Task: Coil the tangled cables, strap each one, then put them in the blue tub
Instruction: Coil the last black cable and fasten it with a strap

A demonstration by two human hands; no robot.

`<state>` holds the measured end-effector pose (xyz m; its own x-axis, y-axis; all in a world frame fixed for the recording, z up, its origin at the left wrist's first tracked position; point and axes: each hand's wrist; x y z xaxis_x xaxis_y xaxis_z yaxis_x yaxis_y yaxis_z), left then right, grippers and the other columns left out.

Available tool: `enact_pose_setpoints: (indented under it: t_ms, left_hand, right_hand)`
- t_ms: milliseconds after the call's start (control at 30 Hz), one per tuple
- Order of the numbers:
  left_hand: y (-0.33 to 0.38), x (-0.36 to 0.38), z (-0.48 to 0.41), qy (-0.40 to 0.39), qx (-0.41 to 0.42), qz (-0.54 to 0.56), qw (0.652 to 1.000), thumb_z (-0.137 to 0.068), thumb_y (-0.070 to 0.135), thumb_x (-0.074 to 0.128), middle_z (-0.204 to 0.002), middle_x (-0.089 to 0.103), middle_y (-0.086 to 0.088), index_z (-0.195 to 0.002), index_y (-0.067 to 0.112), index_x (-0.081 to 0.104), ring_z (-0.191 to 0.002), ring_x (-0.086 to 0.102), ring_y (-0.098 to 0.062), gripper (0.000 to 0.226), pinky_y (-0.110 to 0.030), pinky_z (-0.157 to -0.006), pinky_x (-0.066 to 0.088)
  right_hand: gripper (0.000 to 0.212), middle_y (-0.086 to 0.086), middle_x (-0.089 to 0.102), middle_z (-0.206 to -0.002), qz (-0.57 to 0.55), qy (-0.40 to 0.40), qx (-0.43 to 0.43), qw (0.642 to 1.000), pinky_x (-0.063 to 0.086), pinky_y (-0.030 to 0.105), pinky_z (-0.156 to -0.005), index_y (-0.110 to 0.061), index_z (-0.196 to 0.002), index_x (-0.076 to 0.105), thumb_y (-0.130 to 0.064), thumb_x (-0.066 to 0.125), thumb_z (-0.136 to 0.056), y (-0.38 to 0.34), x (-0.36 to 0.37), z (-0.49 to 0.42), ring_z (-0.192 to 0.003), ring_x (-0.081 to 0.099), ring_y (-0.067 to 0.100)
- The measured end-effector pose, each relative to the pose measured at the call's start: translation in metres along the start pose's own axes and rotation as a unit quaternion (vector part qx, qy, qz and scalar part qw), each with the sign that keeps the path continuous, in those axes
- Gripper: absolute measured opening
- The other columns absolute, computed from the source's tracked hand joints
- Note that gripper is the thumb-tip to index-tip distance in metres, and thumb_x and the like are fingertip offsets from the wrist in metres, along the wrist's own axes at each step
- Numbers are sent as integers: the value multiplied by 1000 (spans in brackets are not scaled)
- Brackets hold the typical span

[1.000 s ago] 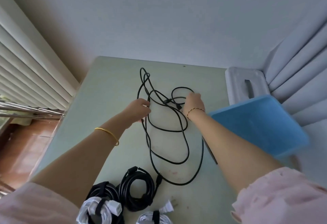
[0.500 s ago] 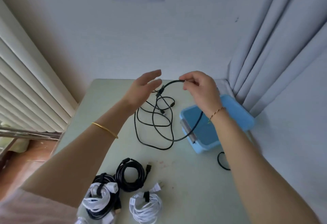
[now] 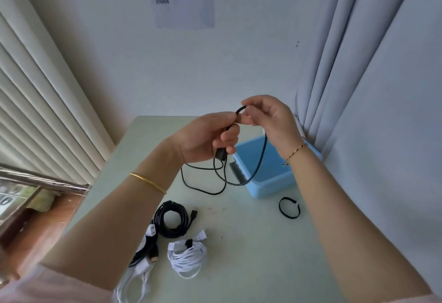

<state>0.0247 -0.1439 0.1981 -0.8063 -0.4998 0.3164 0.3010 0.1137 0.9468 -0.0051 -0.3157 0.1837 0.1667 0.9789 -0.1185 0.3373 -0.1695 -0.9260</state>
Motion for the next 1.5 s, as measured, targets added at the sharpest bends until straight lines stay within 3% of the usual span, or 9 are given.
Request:
enact_pose_setpoints:
  t_ms: [300, 433, 567, 867, 967, 1067, 1133, 1333, 1500]
  left_hand:
    - [17, 15, -22, 142, 133, 161, 968, -101, 11, 31, -76, 58, 4, -113, 6, 51, -58, 49, -6, 24, -21, -66, 51]
    - [18, 4, -28, 239, 163, 114, 950, -99, 5, 41, -101, 70, -4, -119, 5, 49, -96, 64, -17, 22, -36, -91, 52]
    - [9, 2, -28, 299, 169, 21, 939, -99, 5, 45, -113, 68, -3, -115, 11, 53, -125, 52, -23, 19, -45, -104, 41]
    - [2, 22, -32, 376, 207, -197, 882, -94, 8, 54, -101, 71, 5, -112, 17, 60, -77, 54, -16, 21, -34, -75, 46]
    - [0, 25, -33, 334, 179, -355, 854, -95, 9, 53, -96, 72, 5, -124, 17, 57, -72, 59, 6, 30, -11, -75, 43]
    - [3, 24, -28, 287, 118, -455, 834, -97, 10, 47, -89, 72, 4, -134, 21, 50, -91, 62, 4, 39, -14, -89, 43]
    - [3, 23, -25, 263, 75, -491, 827, -98, 12, 45, -80, 70, 6, -139, 25, 45, -73, 57, 8, 42, -18, -75, 43]
    - [1, 33, -15, 202, -14, -424, 883, -104, 19, 32, -55, 56, -1, -106, 18, 53, -51, 56, -15, 21, -22, -59, 47]
    - [5, 33, -7, 140, -4, -272, 952, -103, 41, 24, -48, 31, 5, -127, 11, 55, -42, 30, -13, 49, -22, -43, 33]
  right_hand:
    - [27, 4, 60, -73, 42, -101, 130, 985, 52, 36, -73, -23, -123, 49, -15, 37, -100, 43, 28, 37, -63, 56, 14]
    - [34, -5, 64, -63, 150, -206, 119, 960, 52, 50, -81, -24, -130, 46, -18, 41, -96, 42, 28, 45, -76, 65, 30]
    - [29, -5, 56, -52, 171, -207, 122, 955, 54, 39, -65, -16, -126, 51, -16, 43, -98, 23, 15, 45, -49, 58, 19]
    - [20, -1, 54, -42, 249, -221, 108, 937, 43, 19, -46, -8, -94, 57, -24, 47, -97, -19, -9, 55, -42, 58, 18]
    - [23, -2, 52, -49, 295, -180, 65, 936, 48, 26, -54, -6, -93, 60, -25, 49, -96, -26, -14, 50, -44, 54, 15]
    - [14, -11, 52, -60, 323, -103, 21, 941, 53, 36, -63, -14, -85, 65, -24, 57, -91, -29, -22, 42, -57, 49, 8]
    - [8, -15, 56, -67, 329, -72, -6, 941, 52, 32, -68, -21, -85, 68, -20, 60, -88, -31, -26, 37, -65, 53, 5]
    - [10, -7, 60, -84, 278, 33, -86, 956, 38, 3, -71, -14, -91, 71, -8, 65, -85, -35, -33, 21, -78, 55, 5]
    - [15, -12, 56, -80, 226, 75, -99, 966, 39, 9, -69, -17, -96, 73, -12, 61, -89, -26, -37, 11, -73, 52, 2]
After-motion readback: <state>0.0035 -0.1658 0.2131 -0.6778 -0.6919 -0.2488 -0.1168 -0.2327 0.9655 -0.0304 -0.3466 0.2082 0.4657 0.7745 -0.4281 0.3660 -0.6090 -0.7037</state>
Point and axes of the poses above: each hand's wrist, its own z-axis away from the middle knuckle, its own x-axis out of the palm, y = z × x
